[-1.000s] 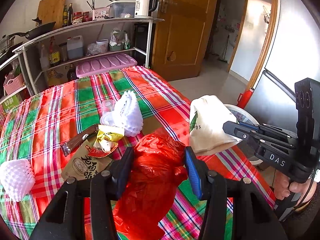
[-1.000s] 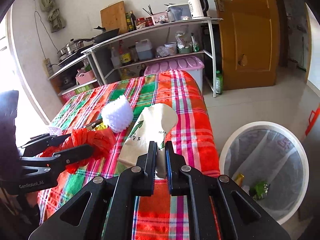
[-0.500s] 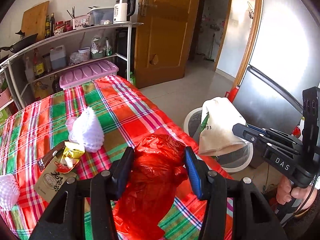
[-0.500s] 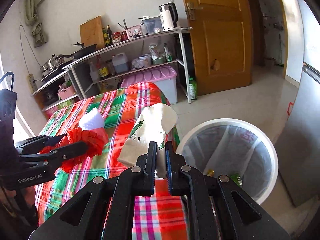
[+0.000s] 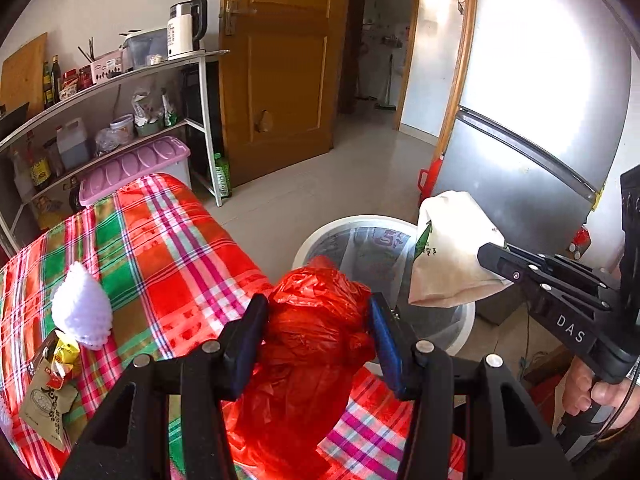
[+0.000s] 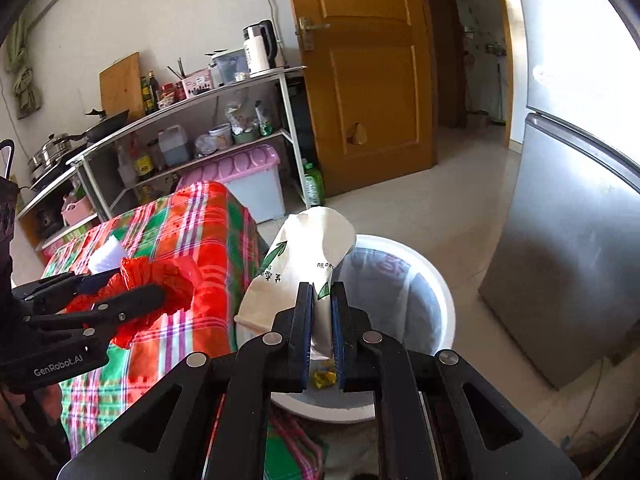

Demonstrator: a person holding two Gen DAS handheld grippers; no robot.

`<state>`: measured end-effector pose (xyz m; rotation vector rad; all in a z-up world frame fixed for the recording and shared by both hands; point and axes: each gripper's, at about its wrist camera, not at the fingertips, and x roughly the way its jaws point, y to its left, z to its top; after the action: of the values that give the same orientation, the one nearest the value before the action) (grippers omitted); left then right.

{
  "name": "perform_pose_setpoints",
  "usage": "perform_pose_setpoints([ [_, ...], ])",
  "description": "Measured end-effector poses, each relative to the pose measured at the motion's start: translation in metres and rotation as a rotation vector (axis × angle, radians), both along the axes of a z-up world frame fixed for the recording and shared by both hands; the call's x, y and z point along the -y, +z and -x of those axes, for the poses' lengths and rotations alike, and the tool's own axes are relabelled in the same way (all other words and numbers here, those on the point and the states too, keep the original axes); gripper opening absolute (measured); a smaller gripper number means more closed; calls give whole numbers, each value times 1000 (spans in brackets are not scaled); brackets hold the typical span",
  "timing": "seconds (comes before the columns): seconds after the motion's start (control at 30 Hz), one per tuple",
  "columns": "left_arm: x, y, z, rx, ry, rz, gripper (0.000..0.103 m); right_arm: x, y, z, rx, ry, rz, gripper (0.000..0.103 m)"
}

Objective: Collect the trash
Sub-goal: 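Carry the red bag and beige bag in both tools over the bin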

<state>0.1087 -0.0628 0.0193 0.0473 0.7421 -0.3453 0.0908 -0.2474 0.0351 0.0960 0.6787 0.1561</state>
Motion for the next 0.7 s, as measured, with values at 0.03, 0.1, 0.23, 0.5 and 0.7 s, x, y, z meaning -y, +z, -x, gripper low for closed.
perform_pose_setpoints([
  [0.03, 5, 0, -1, 0, -7, 0, 53, 4, -1, 0, -2, -9, -2, 9],
  [0.1, 16, -1, -3, -2, -21, -4, 53, 13, -2, 1, -7, -28, -1, 9],
  [0.23, 34, -4, -10, -13, -42, -12, 53, 24, -5, 2, -13, -57, 16, 9],
  [0.5, 57, -22, -27, -56, -39, -31, 53, 42, -20, -10, -55, -101, 71, 9],
  [0.7, 66, -36, -36, -82, -33, -47, 54, 48, -35, -23, -90, -115, 94, 9],
])
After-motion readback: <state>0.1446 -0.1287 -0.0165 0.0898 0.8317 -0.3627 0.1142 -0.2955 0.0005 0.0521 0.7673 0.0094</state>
